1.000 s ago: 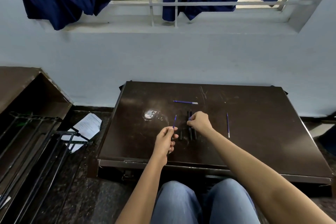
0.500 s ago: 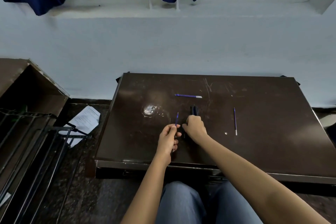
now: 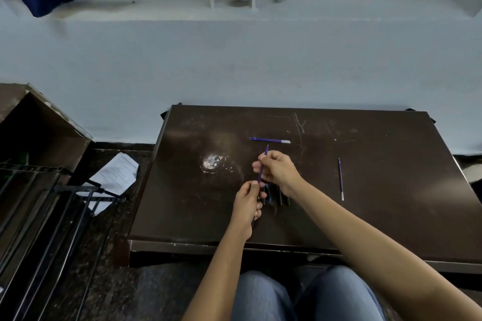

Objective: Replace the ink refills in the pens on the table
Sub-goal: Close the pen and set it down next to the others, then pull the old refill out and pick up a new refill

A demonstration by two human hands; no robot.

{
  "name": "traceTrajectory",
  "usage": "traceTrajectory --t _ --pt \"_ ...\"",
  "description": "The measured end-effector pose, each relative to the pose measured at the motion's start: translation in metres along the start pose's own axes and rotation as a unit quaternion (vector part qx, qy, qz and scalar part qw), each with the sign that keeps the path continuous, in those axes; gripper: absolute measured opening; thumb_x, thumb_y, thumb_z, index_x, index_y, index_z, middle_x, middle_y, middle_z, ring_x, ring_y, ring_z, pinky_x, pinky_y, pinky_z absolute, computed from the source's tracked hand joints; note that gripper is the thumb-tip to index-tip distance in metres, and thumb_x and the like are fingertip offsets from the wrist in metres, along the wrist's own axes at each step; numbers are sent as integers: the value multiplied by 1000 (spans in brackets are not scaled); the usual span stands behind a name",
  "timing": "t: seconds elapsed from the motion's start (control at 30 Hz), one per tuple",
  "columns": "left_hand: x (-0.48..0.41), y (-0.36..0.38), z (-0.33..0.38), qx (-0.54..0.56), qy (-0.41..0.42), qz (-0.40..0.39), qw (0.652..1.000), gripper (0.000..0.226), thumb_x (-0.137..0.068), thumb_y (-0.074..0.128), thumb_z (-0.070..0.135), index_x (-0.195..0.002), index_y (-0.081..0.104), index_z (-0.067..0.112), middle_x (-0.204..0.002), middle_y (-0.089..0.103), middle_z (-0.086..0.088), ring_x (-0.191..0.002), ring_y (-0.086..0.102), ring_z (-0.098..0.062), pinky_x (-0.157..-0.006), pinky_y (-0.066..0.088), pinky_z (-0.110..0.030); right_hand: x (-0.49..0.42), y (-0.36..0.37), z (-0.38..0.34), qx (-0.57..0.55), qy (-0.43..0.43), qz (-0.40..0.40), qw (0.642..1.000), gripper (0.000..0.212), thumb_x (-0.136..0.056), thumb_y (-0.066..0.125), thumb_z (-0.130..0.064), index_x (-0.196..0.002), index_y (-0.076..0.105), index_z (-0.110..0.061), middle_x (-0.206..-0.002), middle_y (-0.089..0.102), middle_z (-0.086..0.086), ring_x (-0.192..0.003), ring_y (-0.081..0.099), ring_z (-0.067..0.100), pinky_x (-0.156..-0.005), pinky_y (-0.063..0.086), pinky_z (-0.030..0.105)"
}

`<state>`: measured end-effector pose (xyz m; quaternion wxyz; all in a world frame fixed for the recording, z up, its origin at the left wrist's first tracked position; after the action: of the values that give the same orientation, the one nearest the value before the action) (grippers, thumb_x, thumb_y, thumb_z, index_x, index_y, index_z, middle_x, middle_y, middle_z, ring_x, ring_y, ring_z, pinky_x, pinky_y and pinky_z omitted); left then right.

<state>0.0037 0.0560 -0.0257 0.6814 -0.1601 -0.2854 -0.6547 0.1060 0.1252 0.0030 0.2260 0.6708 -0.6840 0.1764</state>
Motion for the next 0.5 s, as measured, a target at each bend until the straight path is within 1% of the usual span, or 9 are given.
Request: traceTrajectory --t 0.07,0.13,0.23,0.3,0.37,0.4,0.43,0.47,0.5 --pt "-4 -1 1 -2 -2 9 1000 24 -100 46 29 -106 62 12 -70 54 3 -46 35 -3 -40 26 -17 -8 -2 -7 -19 22 -7 1000 14 -100 44 -14 -104 57 -11 -89 69 4 -81 65 14 -77 52 31" --pt "-9 -2 5 6 -4 20 1000 23 -100 47 28 -106 62 11 -69 54 3 -45 35 -3 -39 26 -17 -10 5 -6 1 45 -48 998 16 -101 42 -13 -107 57 -9 -90 68 4 -82 64 15 -82 53 33" --pt "-18 -3 12 10 -7 31 999 21 -99 47 28 -101 62 13 -67 53 4 -44 35 -2 -38 25 -17 -9 14 2 40 48 -82 995 17 -98 44 -2 -105 60 -3 -86 64 5 -76 62 13 -73 54 24" --pt "-21 -3 14 6 -15 27 999 20 -99 47 26 -101 62 13 -69 54 3 -44 35 -2 -38 25 -17 -17 10 -4 35 17 -59 997 18 -96 46 2 -98 63 -3 -83 63 6 -72 60 12 -68 52 22" --pt "-22 -6 14 3 -25 27 999 20 -99 47 24 -102 63 13 -71 54 3 -44 35 -3 -39 25 -17 -31 -1 -13 21 -10 -17 1000 19 -94 49 2 -93 66 -6 -84 64 7 -73 60 12 -70 51 23" --pt "-22 -8 13 3 -28 30 999 20 -99 46 24 -102 62 12 -71 54 3 -44 35 -3 -40 25 -18 -39 -9 -19 29 -27 7 999 19 -93 51 1 -94 68 -7 -87 66 9 -74 60 13 -72 51 24" --pt "-22 -11 12 3 -29 34 999 21 -100 46 25 -102 62 12 -71 55 2 -45 35 -3 -40 25 -18 -50 -18 -25 65 -54 34 996 18 -92 54 0 -98 70 -7 -90 67 11 -78 61 14 -75 52 27" --pt "-23 -14 10 3 -28 37 999 22 -100 45 25 -101 62 11 -72 54 2 -45 35 -4 -40 25 -18 -60 -26 -32 134 -90 62 985 19 -91 57 -4 -102 72 -8 -94 69 10 -82 62 15 -78 51 29" --pt "-22 -16 8 4 -29 39 999 22 -100 45 24 -101 62 11 -72 54 2 -46 35 -4 -40 25 -17 -67 -33 -40 231 -127 83 961 21 -91 59 -7 -106 73 -10 -99 70 8 -88 63 16 -81 51 29"
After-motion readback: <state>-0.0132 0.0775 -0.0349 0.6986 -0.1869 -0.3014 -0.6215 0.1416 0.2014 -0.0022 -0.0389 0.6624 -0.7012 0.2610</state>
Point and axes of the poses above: each hand's wrist, its own x-axis away from the middle knuckle, its own y-axis out of the palm, z = x × y, the point moved 6 cm from there along -x, towards the middle knuckle
